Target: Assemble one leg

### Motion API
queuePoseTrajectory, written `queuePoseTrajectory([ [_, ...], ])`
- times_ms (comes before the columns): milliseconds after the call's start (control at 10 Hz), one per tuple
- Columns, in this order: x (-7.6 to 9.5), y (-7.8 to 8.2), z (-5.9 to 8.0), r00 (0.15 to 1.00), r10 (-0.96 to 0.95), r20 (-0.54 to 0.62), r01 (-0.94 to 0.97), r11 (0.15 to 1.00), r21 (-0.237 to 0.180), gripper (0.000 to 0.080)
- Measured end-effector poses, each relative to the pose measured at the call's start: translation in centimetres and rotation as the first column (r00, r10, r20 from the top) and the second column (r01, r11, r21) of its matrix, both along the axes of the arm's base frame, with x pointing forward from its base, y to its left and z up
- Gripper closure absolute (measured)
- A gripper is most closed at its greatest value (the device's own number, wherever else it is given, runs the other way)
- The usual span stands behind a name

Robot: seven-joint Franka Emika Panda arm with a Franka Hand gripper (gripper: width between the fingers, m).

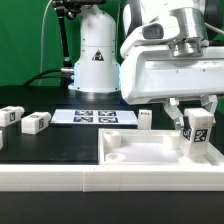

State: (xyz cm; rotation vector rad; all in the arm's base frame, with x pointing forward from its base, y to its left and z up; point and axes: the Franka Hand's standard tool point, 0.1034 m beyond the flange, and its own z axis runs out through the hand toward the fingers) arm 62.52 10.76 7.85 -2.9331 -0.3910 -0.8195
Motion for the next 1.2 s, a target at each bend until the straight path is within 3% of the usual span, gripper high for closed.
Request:
queuePoseTrajectory([
  [300,-0.27,0.17,-0.15,1.0,0.002,0.013,-0.002,1.0,0.001,0.0509],
  [400,-0.26,0.17,-0.15,1.0,0.002,0.013,-0.002,1.0,0.001,0.0333],
  [500,-0.26,0.17,-0.15,1.0,0.002,0.013,-0.002,1.0,0.001,0.0215],
  [800,-0.27,0.17,-0.15,1.0,0.002,0.013,-0.002,1.0,0.001,0.0153],
  [1200,-0.15,0.0,0.46,1.0,0.005,0.005,-0.005,1.0,-0.003,0.0151],
])
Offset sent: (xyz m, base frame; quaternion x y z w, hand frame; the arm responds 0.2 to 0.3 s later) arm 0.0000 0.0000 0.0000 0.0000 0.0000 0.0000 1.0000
